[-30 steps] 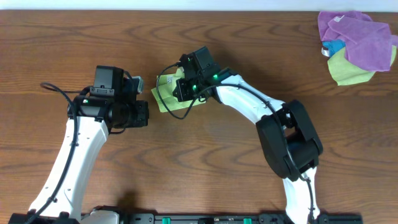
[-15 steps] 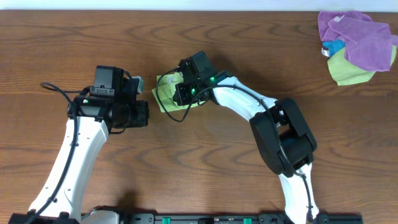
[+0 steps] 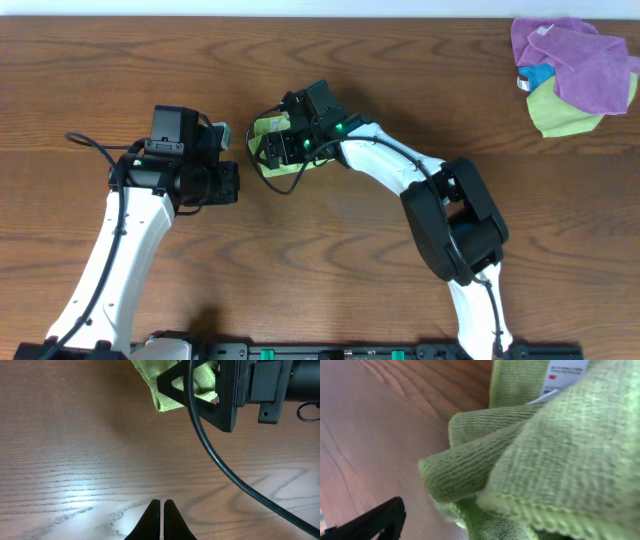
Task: Fold the cloth
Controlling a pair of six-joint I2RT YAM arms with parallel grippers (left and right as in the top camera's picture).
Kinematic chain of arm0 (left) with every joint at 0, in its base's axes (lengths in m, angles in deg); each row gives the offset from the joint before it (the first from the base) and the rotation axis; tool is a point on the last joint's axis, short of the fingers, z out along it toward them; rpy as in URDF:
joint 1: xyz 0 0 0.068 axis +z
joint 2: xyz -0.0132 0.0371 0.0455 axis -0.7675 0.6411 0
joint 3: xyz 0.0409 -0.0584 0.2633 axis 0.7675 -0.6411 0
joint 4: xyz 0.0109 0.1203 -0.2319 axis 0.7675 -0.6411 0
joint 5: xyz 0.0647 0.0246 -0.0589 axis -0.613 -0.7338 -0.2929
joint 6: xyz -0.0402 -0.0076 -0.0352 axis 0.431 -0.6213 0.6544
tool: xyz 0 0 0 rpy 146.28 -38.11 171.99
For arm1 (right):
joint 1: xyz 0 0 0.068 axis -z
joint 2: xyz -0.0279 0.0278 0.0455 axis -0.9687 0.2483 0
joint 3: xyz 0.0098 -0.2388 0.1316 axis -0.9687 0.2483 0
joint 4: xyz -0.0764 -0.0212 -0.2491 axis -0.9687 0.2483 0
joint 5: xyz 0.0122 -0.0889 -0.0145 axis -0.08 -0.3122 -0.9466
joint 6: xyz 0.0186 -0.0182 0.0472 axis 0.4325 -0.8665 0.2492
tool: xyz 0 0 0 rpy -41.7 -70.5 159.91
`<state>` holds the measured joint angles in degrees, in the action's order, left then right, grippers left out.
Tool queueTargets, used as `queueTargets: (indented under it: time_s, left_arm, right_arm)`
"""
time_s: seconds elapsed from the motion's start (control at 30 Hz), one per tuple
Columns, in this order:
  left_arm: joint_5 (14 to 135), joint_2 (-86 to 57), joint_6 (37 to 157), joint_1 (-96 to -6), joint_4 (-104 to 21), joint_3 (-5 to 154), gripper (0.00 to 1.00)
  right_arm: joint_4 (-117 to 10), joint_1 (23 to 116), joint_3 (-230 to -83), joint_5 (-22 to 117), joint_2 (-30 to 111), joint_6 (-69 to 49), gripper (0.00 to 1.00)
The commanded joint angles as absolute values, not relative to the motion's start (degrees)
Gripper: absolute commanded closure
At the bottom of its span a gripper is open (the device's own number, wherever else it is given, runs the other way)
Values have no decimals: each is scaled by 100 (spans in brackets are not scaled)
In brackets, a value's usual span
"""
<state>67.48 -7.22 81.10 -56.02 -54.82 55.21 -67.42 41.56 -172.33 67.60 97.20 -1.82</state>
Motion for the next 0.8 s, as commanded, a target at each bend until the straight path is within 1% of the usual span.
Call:
queueTargets:
  time_s: [0.0,0.13,0.3,0.5,0.53,0.57,0.6,0.63,0.67,0.7,0.73,0.77]
  left_arm:
    - [6802,-755,8027,-5615,-5443,5525,94]
    - [6789,-755,8022,-5615,-5397,5525,94]
    - [6724,-759,8009,-5560,-5266,5532,94]
    - [6759,-875,8012,-5079,-5285,5600,94]
    - [6842,-908,8009,-4964,-5340,5600,94]
    - [6925,-940,8005,-4861,-5393,5597,94]
    - [6975,-973,8007,-4773,-5430,5597,94]
    - [6981,-1004,8007,-4708,-5445,5597,94]
    - [6981,-1032,8005,-4662,-5447,5597,94]
    - [6984,-1061,8005,-4629,-5447,5597,94]
    - [6988,-1082,8005,-4629,-5443,5597,94]
    - [6990,-1100,8005,-4629,-5432,5597,94]
  right_arm:
    - [-6738,4143,-17513,6681,9770,-121,1]
    - [-6642,4204,-17819,6679,9770,-123,1]
    - [-6194,4294,-18337,6677,9770,-130,1]
    - [-5473,4427,-18796,6519,9770,-283,1]
    - [-5352,4453,-18844,6522,9770,-294,6]
    - [-5223,4477,-18883,6519,9770,-340,20]
    - [-5140,4495,-18899,6517,9770,-379,39]
    - [-5051,4517,-18901,6513,9768,-386,55]
    - [-4981,4530,-18901,6515,9762,-386,66]
    - [-4906,4534,-18901,6504,9762,-388,83]
    - [-4850,4534,-18901,6493,9762,-392,94]
    - [-4791,4534,-18901,6456,9762,-390,98]
